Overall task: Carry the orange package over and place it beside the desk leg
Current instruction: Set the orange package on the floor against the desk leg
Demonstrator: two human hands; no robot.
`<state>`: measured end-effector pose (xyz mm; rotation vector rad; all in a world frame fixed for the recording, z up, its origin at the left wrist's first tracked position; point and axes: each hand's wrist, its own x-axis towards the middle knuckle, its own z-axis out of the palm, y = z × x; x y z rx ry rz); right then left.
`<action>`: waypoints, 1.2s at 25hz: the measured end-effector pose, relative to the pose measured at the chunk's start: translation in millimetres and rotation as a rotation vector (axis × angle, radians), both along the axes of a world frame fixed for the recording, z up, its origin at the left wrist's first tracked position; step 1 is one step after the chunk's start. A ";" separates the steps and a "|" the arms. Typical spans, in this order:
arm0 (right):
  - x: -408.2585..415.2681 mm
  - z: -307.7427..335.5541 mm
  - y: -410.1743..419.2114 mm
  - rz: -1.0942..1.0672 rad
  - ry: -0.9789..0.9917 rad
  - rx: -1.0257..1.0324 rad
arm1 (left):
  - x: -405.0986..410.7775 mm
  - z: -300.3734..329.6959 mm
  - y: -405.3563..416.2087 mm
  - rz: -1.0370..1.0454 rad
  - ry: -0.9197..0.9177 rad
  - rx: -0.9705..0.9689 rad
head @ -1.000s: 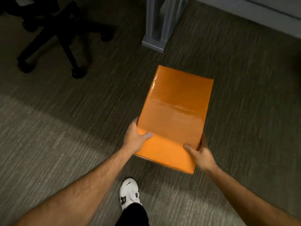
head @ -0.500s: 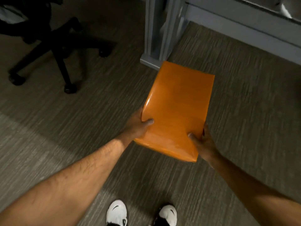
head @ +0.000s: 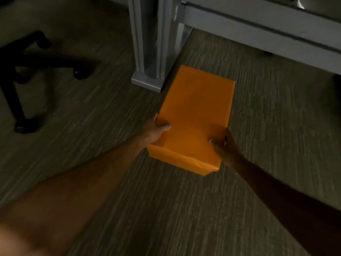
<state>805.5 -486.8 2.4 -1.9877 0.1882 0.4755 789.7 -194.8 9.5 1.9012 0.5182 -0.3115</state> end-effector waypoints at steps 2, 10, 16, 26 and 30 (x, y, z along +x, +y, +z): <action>30.4 -14.7 4.5 0.002 -0.010 -0.002 | 30.2 -14.9 5.0 -0.005 0.000 0.013; 114.8 -48.2 18.4 0.020 -0.074 -0.031 | 101.7 -48.8 8.1 -0.026 -0.119 0.001; 109.4 -63.4 17.3 0.066 -0.094 -0.069 | 110.5 -62.7 5.6 -0.040 -0.115 0.048; 101.4 -63.0 17.2 0.139 -0.137 -0.222 | 114.1 -77.3 6.7 -0.138 -0.163 0.305; 100.8 -49.3 25.7 0.101 -0.111 -0.226 | 107.3 -44.9 4.6 -0.185 -0.180 0.313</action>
